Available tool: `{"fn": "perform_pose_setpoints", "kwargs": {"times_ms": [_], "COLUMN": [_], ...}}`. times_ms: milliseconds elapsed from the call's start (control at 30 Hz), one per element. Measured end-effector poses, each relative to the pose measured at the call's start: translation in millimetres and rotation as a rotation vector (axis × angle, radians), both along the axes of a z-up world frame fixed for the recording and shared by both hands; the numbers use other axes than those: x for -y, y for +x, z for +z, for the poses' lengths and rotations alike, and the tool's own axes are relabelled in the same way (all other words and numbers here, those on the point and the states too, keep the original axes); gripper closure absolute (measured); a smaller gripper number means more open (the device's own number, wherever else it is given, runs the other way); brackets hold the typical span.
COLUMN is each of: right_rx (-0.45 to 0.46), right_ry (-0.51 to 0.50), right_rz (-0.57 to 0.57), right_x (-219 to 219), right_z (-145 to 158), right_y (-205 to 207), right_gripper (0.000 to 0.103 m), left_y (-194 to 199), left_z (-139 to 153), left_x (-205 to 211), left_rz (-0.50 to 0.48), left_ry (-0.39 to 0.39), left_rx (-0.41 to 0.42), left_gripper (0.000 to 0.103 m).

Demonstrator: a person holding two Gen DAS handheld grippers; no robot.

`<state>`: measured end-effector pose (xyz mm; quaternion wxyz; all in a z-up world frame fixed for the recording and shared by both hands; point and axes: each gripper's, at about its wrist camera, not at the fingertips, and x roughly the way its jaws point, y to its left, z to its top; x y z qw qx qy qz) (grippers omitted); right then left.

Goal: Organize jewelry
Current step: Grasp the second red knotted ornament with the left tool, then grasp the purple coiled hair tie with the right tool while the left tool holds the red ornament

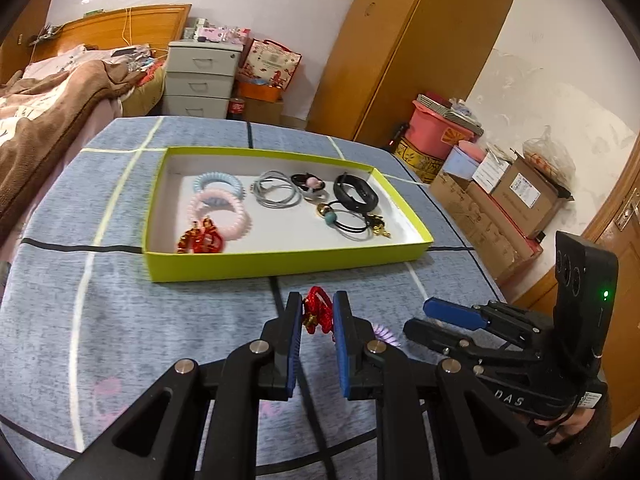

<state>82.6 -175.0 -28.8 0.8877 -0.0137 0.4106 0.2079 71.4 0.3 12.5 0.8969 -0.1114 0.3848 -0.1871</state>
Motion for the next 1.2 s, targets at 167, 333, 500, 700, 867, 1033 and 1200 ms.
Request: {"fn": "perform_pose_setpoints", "kwargs": {"times_ms": [167, 333, 500, 700, 867, 1033, 1200], "right_rx": [-0.019, -0.023, -0.033, -0.019, -0.015, -0.012, -0.006], "right_ry": [-0.044, -0.081, -0.107, -0.148, -0.150, -0.149, -0.130], "right_rz": [0.046, 0.061, 0.079, 0.068, 0.073, 0.074, 0.075], "right_x": [-18, -26, -33, -37, -37, -38, -35], "right_z": [-8, -11, -15, -16, -16, -16, -13], "right_y": [3, 3, 3, 1, 0, -1, -2], "right_gripper": [0.064, 0.064, 0.064, 0.075, 0.085, 0.092, 0.093], "left_y": [-3, -7, -10, -11, -12, -13, -13], "left_z": [-5, -7, -11, -11, -12, -13, -13], "left_x": [-7, -12, -18, -23, -25, -27, -26], "left_rz": [0.011, 0.025, 0.038, 0.042, 0.045, 0.049, 0.052], "left_ry": [0.004, 0.021, 0.039, 0.031, 0.030, 0.030, 0.034], "left_rx": [-0.007, 0.000, -0.003, 0.002, -0.002, -0.002, -0.004], "left_gripper": [0.087, 0.087, 0.087, 0.087, 0.087, 0.087, 0.087]}}
